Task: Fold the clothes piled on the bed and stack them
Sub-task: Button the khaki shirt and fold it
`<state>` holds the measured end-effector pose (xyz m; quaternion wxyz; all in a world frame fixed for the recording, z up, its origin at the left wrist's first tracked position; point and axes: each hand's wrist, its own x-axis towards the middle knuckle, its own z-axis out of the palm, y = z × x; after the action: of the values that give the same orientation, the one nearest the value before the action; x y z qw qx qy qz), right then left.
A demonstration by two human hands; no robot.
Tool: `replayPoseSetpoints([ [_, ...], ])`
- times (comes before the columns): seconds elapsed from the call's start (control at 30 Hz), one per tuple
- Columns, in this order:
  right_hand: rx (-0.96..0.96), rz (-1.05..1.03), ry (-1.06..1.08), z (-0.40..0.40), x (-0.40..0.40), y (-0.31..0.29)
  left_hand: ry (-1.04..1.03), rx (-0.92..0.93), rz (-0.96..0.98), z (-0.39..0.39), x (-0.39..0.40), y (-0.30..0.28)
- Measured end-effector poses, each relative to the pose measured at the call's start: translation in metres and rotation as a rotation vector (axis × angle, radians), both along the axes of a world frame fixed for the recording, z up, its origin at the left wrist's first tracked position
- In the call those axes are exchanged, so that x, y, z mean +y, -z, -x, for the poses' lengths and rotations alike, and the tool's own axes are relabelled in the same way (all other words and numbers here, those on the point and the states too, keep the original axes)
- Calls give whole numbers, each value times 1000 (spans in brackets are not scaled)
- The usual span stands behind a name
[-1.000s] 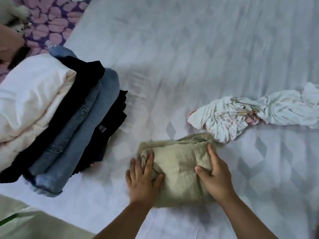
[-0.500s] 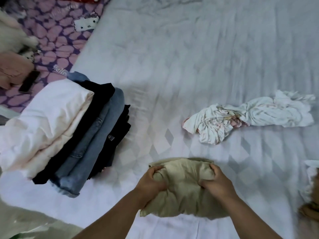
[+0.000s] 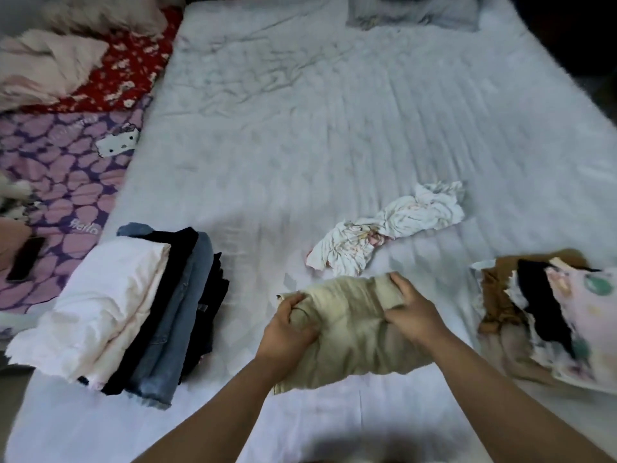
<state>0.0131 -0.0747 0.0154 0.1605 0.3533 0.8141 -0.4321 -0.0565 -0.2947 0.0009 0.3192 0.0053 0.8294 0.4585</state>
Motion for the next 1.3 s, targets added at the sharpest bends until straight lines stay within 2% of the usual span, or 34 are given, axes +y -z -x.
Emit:
replayPoseSetpoints([
  [0.2,200,-98,205,-58,52,-45,175,104,-92,-9,76,-44],
  [0.33,255,-144,400,-112,109,-66,248,122,-208,-40,147,-62],
  [0.57,279,-211,542,-208,221,-79,466,140,-270,-109,281,-70],
  [0.73,246,-175,577,-253,288,-75,589,376,-126,-122,381,-65],
  [0.87,291,-104,599,-258,311,-57,818,644,114,-112,447,-66],
  [0.97,339,-72,697,-253,319,-39,990,746,243,-103,489,-65],
  [1.1,399,-63,838,-247,311,-12,1195,854,309,-88,525,-55],
  [1.2,253,-121,800,-246,306,9,1277,1008,440,-84,536,-36],
  [1.3,-15,-286,593,-248,310,19,1289,893,519,-97,530,-17],
])
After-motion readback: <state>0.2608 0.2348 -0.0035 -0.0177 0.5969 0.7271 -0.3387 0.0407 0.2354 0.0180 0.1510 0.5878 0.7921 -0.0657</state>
